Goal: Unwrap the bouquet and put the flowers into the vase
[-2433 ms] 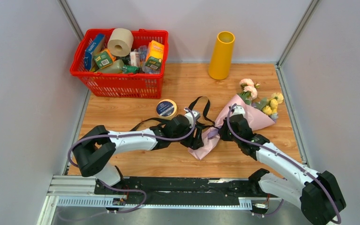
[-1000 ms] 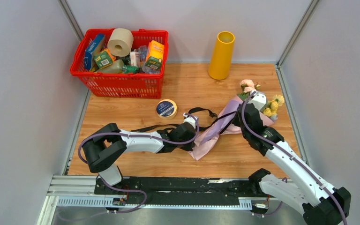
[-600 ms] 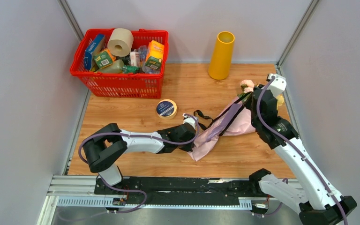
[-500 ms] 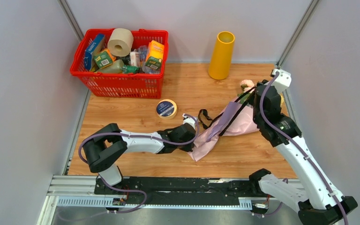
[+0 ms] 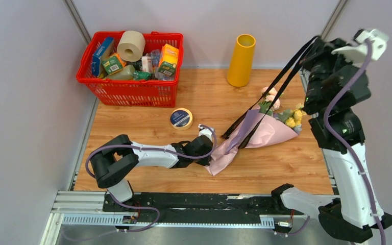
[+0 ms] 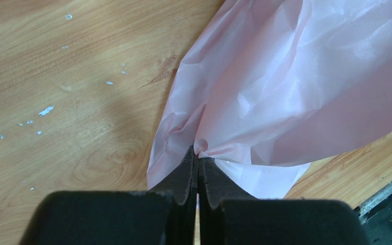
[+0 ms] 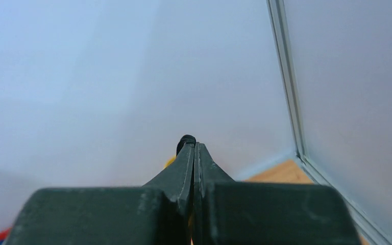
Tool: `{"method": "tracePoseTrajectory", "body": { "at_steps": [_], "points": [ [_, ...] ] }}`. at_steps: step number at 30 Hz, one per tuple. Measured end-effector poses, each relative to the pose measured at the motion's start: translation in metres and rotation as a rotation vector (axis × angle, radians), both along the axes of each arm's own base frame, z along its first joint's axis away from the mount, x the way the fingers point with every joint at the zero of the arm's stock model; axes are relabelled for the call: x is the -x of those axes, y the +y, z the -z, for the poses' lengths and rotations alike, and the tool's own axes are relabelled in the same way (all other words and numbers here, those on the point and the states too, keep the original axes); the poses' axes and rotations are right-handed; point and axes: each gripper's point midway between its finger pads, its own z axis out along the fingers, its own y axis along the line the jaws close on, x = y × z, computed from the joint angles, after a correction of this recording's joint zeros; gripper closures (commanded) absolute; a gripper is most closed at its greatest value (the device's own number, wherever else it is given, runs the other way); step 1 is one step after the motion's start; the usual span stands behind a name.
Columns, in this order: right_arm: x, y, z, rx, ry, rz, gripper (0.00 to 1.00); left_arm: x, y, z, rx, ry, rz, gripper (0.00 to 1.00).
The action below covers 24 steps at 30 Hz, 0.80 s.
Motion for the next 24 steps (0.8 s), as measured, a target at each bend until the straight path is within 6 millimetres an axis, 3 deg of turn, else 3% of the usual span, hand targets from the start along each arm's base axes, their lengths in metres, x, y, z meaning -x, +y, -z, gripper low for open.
{"method": "tracePoseTrajectory", "body": {
  "at_steps": [5, 8, 10, 11, 13, 16, 17, 18, 22, 24],
  "points": [
    [0.006, 0.001, -0.092, -0.013, -0.220, -0.015, 1.00, 0.000, 0.000, -0.001, 0.003, 0.000, 0.000, 1.00],
    [0.006, 0.007, -0.129, -0.009, -0.324, -0.042, 1.00, 0.002, 0.001, -0.002, 0.005, 0.001, 0.000, 0.98],
    [0.004, 0.015, -0.142, 0.002, -0.369, -0.079, 1.00, 0.003, 0.003, -0.004, 0.002, 0.003, 0.000, 0.86],
    [0.002, 0.021, -0.144, 0.010, -0.377, -0.104, 1.00, 0.003, 0.004, -0.006, 0.001, 0.002, -0.001, 0.75],
    [-0.002, 0.036, -0.136, 0.038, -0.376, -0.177, 1.00, 0.004, 0.008, -0.012, -0.004, -0.004, -0.003, 0.62],
    [-0.007, 0.061, -0.095, 0.077, -0.311, -0.308, 1.00, 0.004, 0.014, -0.026, -0.007, -0.024, -0.003, 0.50],
    [-0.007, 0.069, -0.078, 0.085, -0.281, -0.356, 1.00, 0.003, 0.014, -0.034, -0.006, -0.035, 0.000, 0.39],
    [-0.007, 0.077, -0.062, 0.090, -0.253, -0.400, 1.00, 0.002, 0.014, -0.043, -0.001, -0.048, 0.001, 0.36],
    [0.004, 0.102, -0.003, 0.085, -0.141, -0.569, 1.00, -0.010, 0.004, -0.104, 0.080, -0.149, 0.020, 0.33],
    [0.012, 0.112, 0.017, 0.087, -0.094, -0.642, 1.00, -0.014, -0.001, -0.135, 0.129, -0.205, 0.035, 0.32]
  ]
}}
